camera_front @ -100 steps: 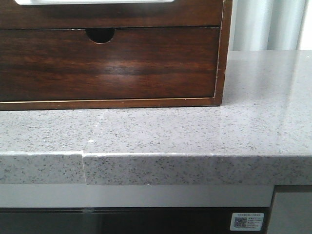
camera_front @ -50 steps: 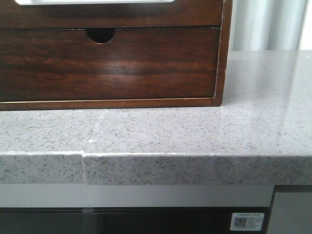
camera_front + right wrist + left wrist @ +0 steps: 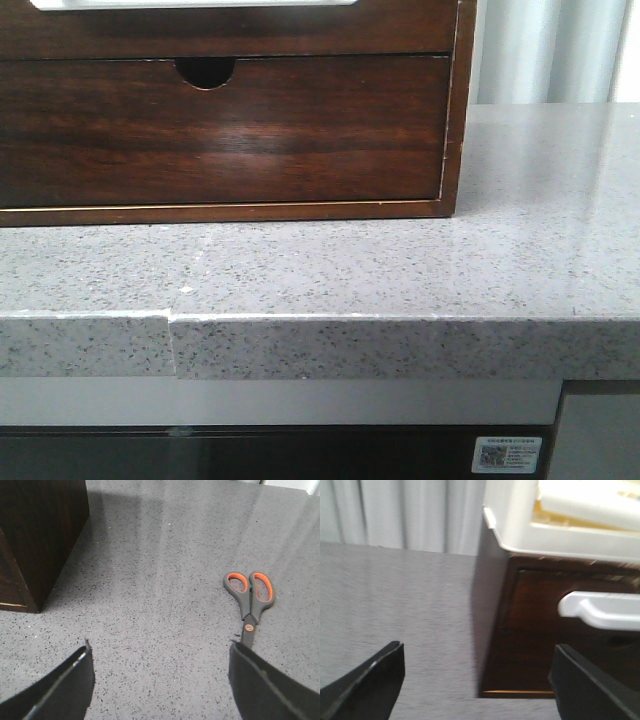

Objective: Put scissors in drawer with both arms
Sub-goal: 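Grasp the white drawer handle with the left gripper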

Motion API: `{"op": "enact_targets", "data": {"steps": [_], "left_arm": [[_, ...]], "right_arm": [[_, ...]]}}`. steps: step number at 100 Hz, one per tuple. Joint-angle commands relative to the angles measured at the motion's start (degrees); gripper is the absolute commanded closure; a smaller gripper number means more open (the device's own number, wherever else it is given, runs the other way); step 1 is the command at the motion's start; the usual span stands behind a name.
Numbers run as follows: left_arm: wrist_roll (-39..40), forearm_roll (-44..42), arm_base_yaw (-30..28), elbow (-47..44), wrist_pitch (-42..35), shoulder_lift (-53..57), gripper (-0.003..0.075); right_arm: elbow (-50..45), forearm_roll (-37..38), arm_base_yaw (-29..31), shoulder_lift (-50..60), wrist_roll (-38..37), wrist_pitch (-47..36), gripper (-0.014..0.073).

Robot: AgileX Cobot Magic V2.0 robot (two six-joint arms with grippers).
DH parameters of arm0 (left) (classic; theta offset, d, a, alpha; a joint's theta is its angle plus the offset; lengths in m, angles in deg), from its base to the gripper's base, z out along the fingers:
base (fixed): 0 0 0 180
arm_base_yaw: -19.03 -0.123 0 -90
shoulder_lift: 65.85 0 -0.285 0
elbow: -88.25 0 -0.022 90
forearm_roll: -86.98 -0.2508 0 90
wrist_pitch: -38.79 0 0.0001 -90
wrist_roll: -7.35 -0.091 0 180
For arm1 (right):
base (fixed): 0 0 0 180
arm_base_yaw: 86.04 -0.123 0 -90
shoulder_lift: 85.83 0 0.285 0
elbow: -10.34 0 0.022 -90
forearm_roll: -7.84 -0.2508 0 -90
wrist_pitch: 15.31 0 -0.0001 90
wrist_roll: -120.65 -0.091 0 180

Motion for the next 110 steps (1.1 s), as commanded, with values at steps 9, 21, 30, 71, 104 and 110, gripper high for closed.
{"op": "enact_targets", "data": {"steps": [9, 21, 30, 71, 104, 110], "left_arm": [[0.2, 25.0, -0.1, 0.4, -8.3, -0.9, 0.0157], [0.2, 35.0, -0.1, -1.4, -9.4, -2.5, 0.0157], [0.2, 40.9, -0.1, -1.6, -8.4, -5.2, 0.0157], [-3.1, 56.1, -0.1, 1.1, -1.9, -22.0, 0.0158], [-34.8, 88.2, -0.1, 2.7, 11.9, -33.2, 0.0158], [-37.7, 92.1, -0.1, 2.7, 13.6, -35.3, 0.0158]], "right_arm": [[1.9, 0.2, 0.3, -0.7, 0.0, -4.4, 0.0089], [1.9, 0.0, 0.3, -0.7, 0.0, -4.4, 0.0089], [1.9, -0.9, 0.3, -0.7, 0.0, -4.4, 0.0089], [1.9, -2.3, 0.3, -0.7, 0.0, -4.4, 0.0089], [1.9, -2.3, 0.3, -0.7, 0.0, -4.4, 0.0089], [1.9, -2.3, 0.3, -0.7, 0.0, -4.4, 0.0089]]}}
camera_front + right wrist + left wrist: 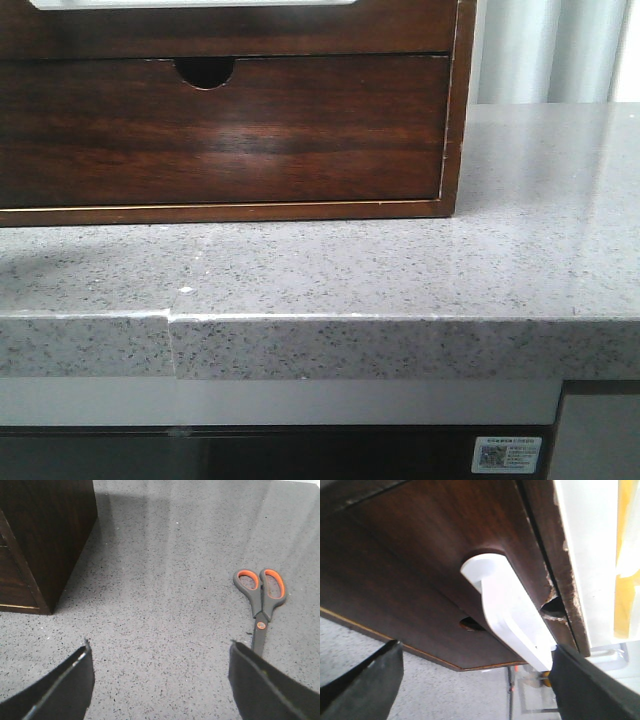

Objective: Put scissors in drawer with both arms
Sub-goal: 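Grasp the white drawer handle with the left gripper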

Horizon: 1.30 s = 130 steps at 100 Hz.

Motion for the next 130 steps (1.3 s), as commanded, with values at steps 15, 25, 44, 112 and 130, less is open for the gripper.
{"op": "enact_targets", "data": {"steps": [15, 25, 44, 112, 130], "left_arm": [[-11.2, 14.4, -0.1, 2.8, 9.8, -7.1, 0.0158], [-12.4, 14.4, -0.1, 4.4, 12.5, -9.9, 0.0158], [-14.7, 14.4, -0.1, 7.3, 14.7, -13.6, 0.0239], [-16.0, 14.4, -0.1, 10.5, 18.2, -19.1, 0.0564], [-16.2, 14.4, -0.1, 10.5, 18.2, -19.1, 0.065]], "right_arm": [[1.9, 0.1, 0.3, -0.7, 0.0, -4.4, 0.0089], [1.9, 0.1, 0.3, -0.7, 0.0, -4.4, 0.0089], [1.9, 0.1, 0.3, -0.7, 0.0, -4.4, 0.0089], [1.9, 0.1, 0.3, -0.7, 0.0, -4.4, 0.0089], [1.9, 0.1, 0.3, -0.7, 0.0, -4.4, 0.0089]]}}
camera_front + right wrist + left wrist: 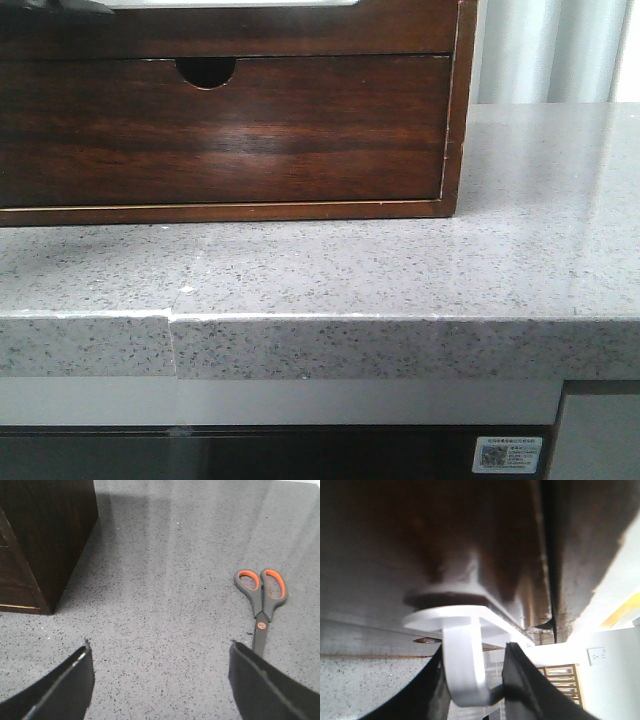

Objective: Put scissors in drawer with both arms
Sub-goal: 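Grasp the white drawer handle with the left gripper, then pull the drawer open toward the robot with the left gripper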

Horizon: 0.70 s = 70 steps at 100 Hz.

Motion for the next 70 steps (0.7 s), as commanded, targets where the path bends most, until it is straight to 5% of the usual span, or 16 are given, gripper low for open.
{"op": "enact_targets", "data": {"steps": [1, 27, 70], "left_arm": [[-2.5, 3.6, -0.1, 1.6, 1.6, 1.1, 0.0653], [-3.8, 3.6, -0.1, 1.6, 8.2, 1.1, 0.0741], [-4.9, 0.2, -0.1, -5.2, 12.2, 9.6, 0.0741]], "right_arm": [[1.9, 0.1, 0.3, -0.7, 0.0, -4.4, 0.0089], [1.9, 0.1, 0.3, -0.7, 0.0, -4.4, 0.0089], [1.9, 0.1, 0.3, -0.7, 0.0, -4.4, 0.0089]]}}
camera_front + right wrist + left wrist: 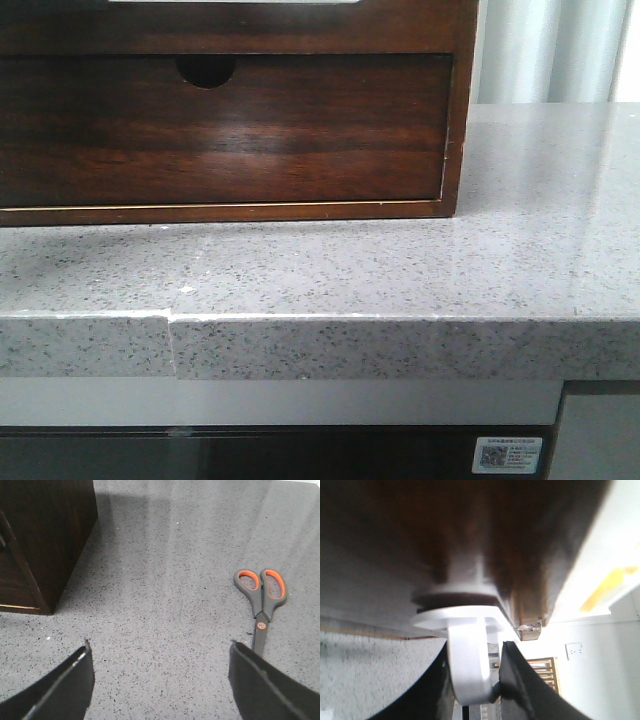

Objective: Put scissors in drawer with both arms
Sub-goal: 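Pull the drawer open toward the robot with the left gripper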

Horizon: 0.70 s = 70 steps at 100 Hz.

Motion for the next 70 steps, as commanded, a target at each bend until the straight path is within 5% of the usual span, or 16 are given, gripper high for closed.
{"op": "enact_targets", "data": {"steps": [1, 39, 70], "left_arm": [[-6.2, -1.3, 0.4, -1.2, 8.4, 6.0, 0.0741], [-6.2, -1.8, 0.4, -15.4, 9.4, 24.1, 0.0741], [-5.4, -5.8, 0.4, -16.9, 3.1, 32.5, 0.074]], "right_arm": [[1.9, 0.1, 0.3, -0.7, 0.0, -4.4, 0.0089], [1.9, 0.1, 0.3, -0.7, 0.0, -3.6, 0.0089], [1.9, 0.1, 0.3, -0.7, 0.0, -3.6, 0.0089]]}}
